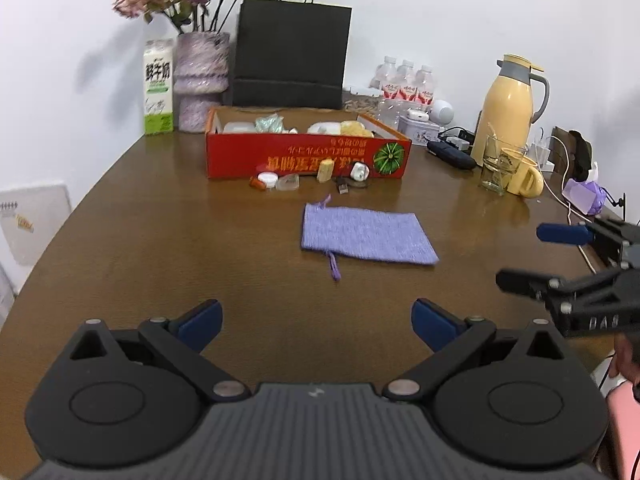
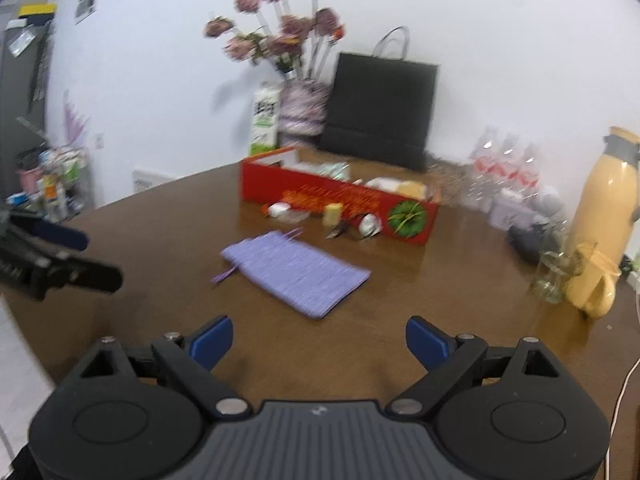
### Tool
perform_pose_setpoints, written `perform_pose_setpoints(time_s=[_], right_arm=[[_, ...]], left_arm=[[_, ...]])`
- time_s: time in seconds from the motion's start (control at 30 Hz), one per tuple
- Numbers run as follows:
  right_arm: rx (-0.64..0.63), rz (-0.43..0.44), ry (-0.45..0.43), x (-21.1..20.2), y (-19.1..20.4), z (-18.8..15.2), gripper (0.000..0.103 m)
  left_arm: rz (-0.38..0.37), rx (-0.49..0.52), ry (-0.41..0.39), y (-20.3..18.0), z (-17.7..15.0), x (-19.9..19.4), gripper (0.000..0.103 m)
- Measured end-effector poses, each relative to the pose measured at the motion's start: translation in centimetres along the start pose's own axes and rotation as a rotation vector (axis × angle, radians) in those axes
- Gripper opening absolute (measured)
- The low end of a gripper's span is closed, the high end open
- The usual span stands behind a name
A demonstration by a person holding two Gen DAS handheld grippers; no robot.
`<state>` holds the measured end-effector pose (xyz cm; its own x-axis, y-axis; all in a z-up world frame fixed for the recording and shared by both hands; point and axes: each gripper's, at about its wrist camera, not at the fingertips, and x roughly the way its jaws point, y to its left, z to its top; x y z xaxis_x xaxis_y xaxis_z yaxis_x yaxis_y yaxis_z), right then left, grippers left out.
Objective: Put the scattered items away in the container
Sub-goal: 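Withdraw both tools from the box and reach toward the remaining items, then grasp the small orange piece with the left tool while right tool grasps the yellow cube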
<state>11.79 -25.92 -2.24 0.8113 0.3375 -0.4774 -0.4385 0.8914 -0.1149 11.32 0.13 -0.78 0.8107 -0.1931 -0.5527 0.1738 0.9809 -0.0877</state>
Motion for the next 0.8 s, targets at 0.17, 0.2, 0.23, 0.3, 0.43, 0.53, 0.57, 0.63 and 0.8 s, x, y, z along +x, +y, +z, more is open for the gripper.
perform_pose_setpoints(time_s=[0.17, 0.2, 0.23, 0.3, 0.43, 0.53, 0.57, 0.63, 0.8], right_arm=[[0.067, 0.073, 0.009, 3.8, -2.0, 2.7, 0.072], [0.081, 0.088, 0.023, 4.8, -2.3, 3.4, 0.066], [0.091, 0.099, 0.036, 6.0, -2.6, 4.1, 0.064], [0.090, 0.102, 0.050, 8.5, -2.9, 5.5, 0.059], [0.083, 0.109, 0.055, 14.2, -3.5, 8.6, 0.051], [0.063, 0.108, 0.088, 18.6, -3.4, 10.5, 0.042], [0.058, 0.113, 0.099, 20.2, -3.4, 11.0, 0.041], [0.069, 0.127, 0.126, 23.0, -3.5, 11.7, 0.039], [0.130, 0.138, 0.168, 27.7, -3.5, 12.0, 0.031]], left_arm=[[-0.057, -0.040, -0.006, 2.9, 3.5, 3.9, 0.095], [-0.063, -0.049, -0.008, 3.8, 4.5, 5.1, 0.093], [-0.061, -0.061, -0.004, 4.7, 5.6, 6.5, 0.086], [-0.046, -0.077, 0.004, 6.1, 7.7, 9.2, 0.073], [-0.036, 0.001, 0.014, 7.6, 11.2, 14.7, 0.065], [-0.075, 0.062, 0.040, 8.4, 12.2, 18.5, 0.065], [-0.083, 0.082, 0.039, 8.5, 12.1, 19.5, 0.065], [-0.080, 0.112, 0.045, 8.9, 12.0, 21.1, 0.064], [-0.092, 0.141, 0.073, 9.5, 11.3, 23.6, 0.060]])
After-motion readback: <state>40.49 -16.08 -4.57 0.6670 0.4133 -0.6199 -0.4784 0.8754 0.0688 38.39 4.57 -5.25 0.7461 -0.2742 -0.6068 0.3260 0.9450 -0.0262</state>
